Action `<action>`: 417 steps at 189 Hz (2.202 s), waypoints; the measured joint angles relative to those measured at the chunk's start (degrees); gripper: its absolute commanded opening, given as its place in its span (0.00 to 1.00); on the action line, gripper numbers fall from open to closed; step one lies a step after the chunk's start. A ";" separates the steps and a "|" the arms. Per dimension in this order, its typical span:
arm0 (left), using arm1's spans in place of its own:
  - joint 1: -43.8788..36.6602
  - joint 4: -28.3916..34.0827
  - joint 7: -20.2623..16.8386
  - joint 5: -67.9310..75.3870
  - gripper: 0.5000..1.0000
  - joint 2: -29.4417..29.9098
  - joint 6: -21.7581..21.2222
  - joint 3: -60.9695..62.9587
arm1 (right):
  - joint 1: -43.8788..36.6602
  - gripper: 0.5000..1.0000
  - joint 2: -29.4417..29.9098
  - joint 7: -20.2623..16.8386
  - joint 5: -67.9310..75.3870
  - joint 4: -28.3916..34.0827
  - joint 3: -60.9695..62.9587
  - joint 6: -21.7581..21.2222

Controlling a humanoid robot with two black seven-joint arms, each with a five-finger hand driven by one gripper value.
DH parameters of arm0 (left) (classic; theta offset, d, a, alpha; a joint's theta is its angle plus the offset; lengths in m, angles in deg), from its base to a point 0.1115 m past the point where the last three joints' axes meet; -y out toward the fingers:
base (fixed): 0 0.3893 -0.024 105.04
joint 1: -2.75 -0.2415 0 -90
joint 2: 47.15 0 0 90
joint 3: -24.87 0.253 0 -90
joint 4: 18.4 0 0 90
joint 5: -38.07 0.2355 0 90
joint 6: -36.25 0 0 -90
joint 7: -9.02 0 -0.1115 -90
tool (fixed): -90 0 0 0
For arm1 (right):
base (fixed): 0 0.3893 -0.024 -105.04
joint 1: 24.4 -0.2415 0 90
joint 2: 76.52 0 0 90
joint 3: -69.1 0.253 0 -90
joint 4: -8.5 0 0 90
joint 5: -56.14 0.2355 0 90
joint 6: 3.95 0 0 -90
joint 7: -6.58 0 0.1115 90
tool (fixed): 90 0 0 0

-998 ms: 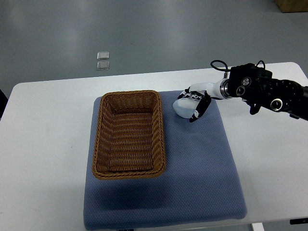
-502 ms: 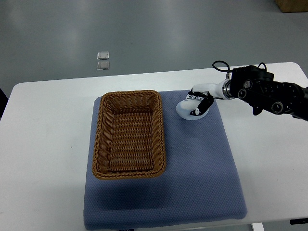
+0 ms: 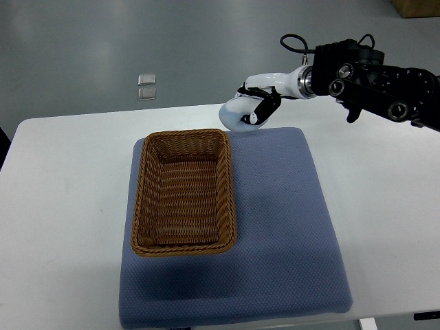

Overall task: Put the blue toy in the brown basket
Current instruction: 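Lift the toy with the right hand and carry it over the basket, then lower the toy into the basket and open the right hand's fingers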

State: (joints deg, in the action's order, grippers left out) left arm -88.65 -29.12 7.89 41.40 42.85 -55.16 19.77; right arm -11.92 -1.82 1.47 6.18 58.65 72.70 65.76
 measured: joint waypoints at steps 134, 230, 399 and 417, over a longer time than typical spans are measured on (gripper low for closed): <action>0.00 -0.09 -0.02 0.01 1.00 0.00 0.00 0.04 | 4.59 0.30 15.30 0.28 1.81 -2.98 -2.62 1.77; 0.00 -0.04 -0.02 0.01 1.00 0.00 0.00 0.00 | 8.95 0.47 15.30 0.52 1.80 -3.53 -2.89 3.40; 0.00 0.00 -0.01 0.01 1.00 0.00 0.00 0.16 | 5.72 0.81 15.28 1.85 4.26 -3.46 3.08 2.76; -0.01 0.00 -0.01 0.01 1.00 0.00 0.00 0.18 | 5.55 0.81 13.38 1.92 5.05 -3.39 7.66 2.41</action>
State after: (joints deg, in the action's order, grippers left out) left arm -88.66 -29.12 7.88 41.41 42.85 -55.16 19.95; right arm -6.37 11.56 3.39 11.23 55.26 80.36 68.17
